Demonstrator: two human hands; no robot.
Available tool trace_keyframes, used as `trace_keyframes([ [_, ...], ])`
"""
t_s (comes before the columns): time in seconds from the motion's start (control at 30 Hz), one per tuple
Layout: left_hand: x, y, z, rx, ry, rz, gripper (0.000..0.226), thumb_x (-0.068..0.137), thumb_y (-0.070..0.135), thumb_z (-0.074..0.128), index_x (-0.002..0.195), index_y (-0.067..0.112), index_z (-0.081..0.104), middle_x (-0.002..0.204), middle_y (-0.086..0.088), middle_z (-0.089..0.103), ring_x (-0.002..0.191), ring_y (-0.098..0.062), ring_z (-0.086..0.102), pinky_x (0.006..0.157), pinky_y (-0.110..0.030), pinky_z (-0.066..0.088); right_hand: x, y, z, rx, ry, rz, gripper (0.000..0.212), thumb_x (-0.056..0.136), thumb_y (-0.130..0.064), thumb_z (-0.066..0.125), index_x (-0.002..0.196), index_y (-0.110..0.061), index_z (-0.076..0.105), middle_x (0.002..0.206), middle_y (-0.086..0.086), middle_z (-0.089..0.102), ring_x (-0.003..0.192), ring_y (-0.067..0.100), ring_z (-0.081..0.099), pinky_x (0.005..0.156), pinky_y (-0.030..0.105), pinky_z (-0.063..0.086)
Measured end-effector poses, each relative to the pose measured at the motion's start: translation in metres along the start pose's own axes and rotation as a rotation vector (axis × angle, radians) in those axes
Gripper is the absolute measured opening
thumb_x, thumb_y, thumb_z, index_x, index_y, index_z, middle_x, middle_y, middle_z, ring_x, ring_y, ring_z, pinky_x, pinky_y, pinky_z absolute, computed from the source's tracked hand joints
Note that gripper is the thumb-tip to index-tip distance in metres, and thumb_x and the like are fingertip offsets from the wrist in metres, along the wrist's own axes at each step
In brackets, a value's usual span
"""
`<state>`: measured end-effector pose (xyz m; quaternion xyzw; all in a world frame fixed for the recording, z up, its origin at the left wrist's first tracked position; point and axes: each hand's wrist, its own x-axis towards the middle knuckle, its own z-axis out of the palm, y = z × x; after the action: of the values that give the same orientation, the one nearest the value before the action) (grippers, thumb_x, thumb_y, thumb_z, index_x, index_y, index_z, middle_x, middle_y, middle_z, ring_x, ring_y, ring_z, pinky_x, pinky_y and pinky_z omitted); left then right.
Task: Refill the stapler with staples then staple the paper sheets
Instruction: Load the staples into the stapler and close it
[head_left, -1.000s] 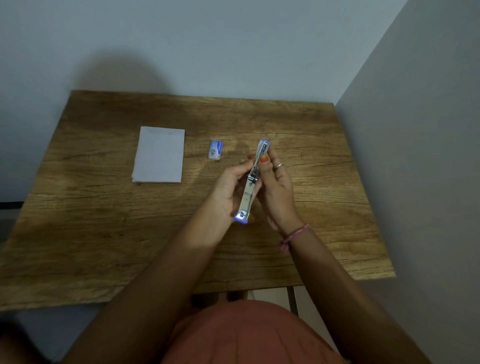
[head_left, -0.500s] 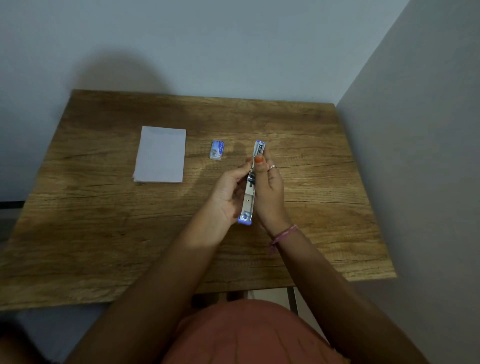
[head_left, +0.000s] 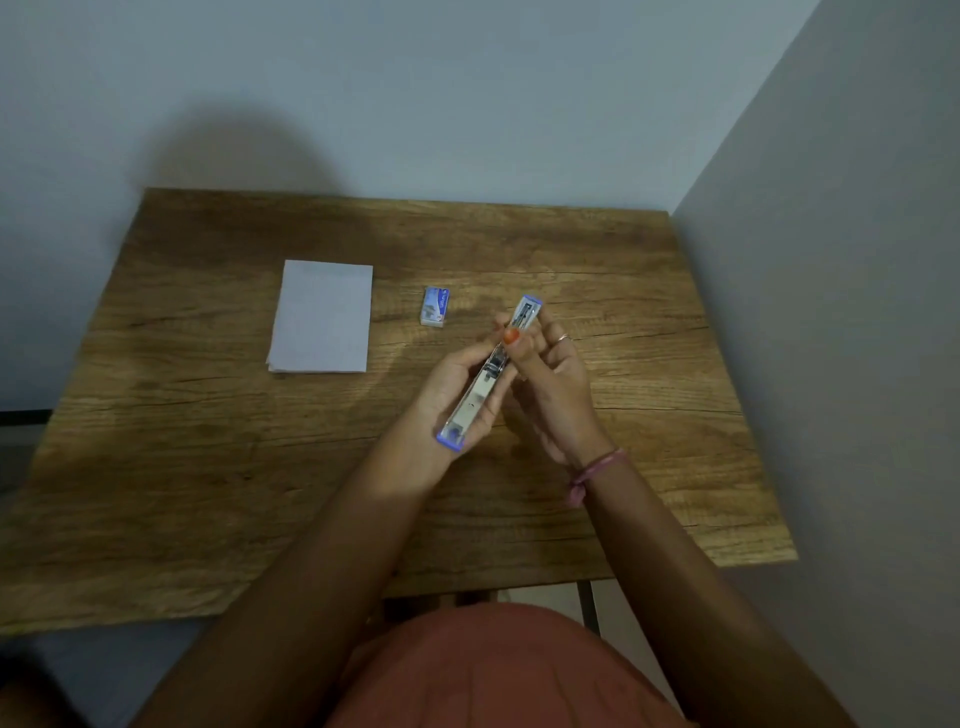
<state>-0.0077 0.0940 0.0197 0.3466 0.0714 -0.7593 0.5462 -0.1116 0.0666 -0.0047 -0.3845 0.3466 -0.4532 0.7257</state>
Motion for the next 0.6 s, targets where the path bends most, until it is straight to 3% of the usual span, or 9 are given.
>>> trace_keyframes([
  [0.13, -0.004, 0.000, -0.003, -0.016, -0.013, -0.026, 0.025, 0.097, 0.009, 0.049, 0.109, -0.010, 0.060, 0.094, -0.021, 0.071, 0.067, -0.020, 0.073, 0.054, -0.020, 0.058, 0.004, -0.003, -0.004, 0.005, -0.006, -0.029, 0.080, 0.083, 0.007, 0.062, 0.148, -0.012, 0.021, 0.116, 0.004, 0.067, 0.102, 0.019, 0.068, 0.085, 0.032, 0.056],
  [0.23, -0.006, -0.001, -0.003, -0.059, -0.053, 0.003, 0.026, 0.097, 0.006, 0.046, 0.110, -0.014, 0.057, 0.114, -0.026, 0.064, 0.097, -0.026, 0.068, 0.071, -0.027, 0.060, 0.007, -0.003, -0.006, 0.004, -0.022, -0.062, 0.071, 0.083, 0.005, 0.064, 0.143, -0.013, 0.031, 0.106, 0.001, 0.069, 0.099, 0.022, 0.069, 0.084, 0.034, 0.056],
  [0.3, -0.007, -0.002, -0.009, -0.122, -0.058, 0.002, 0.029, 0.098, 0.001, 0.040, 0.115, -0.019, 0.050, 0.114, -0.031, 0.061, 0.110, -0.032, 0.060, 0.077, -0.034, 0.057, 0.007, -0.004, -0.006, 0.025, -0.008, -0.073, 0.066, 0.080, 0.000, 0.066, 0.138, -0.016, 0.037, 0.106, 0.002, 0.069, 0.099, 0.024, 0.070, 0.079, 0.032, 0.057],
  [0.43, -0.013, 0.000, -0.029, -0.223, -0.132, -0.056, 0.034, 0.088, -0.004, 0.037, 0.113, -0.024, 0.049, 0.104, -0.040, 0.062, 0.096, -0.039, 0.067, 0.082, -0.037, 0.055, 0.007, -0.009, -0.004, 0.102, 0.064, -0.083, 0.069, 0.078, -0.005, 0.072, 0.136, -0.013, 0.036, 0.113, 0.010, 0.063, 0.096, 0.023, 0.071, 0.068, 0.028, 0.058],
  [0.5, -0.014, -0.003, -0.037, -0.073, -0.103, 0.017, 0.032, 0.091, -0.007, 0.040, 0.120, -0.014, 0.052, 0.109, -0.031, 0.066, 0.095, -0.033, 0.070, 0.083, -0.034, 0.057, 0.008, -0.011, -0.003, 0.154, 0.100, -0.067, 0.066, 0.082, -0.001, 0.067, 0.137, -0.013, 0.034, 0.118, 0.012, 0.060, 0.095, 0.021, 0.071, 0.064, 0.026, 0.058],
  [0.6, -0.015, -0.020, -0.046, 0.344, 0.003, 0.278, 0.041, 0.088, -0.013, 0.051, 0.124, 0.006, 0.055, 0.122, -0.013, 0.066, 0.101, -0.019, 0.069, 0.083, -0.027, 0.057, 0.009, -0.011, -0.001, 0.182, 0.127, -0.035, 0.060, 0.089, 0.002, 0.059, 0.139, -0.014, 0.030, 0.114, 0.008, 0.063, 0.096, 0.019, 0.070, 0.062, 0.020, 0.056],
])
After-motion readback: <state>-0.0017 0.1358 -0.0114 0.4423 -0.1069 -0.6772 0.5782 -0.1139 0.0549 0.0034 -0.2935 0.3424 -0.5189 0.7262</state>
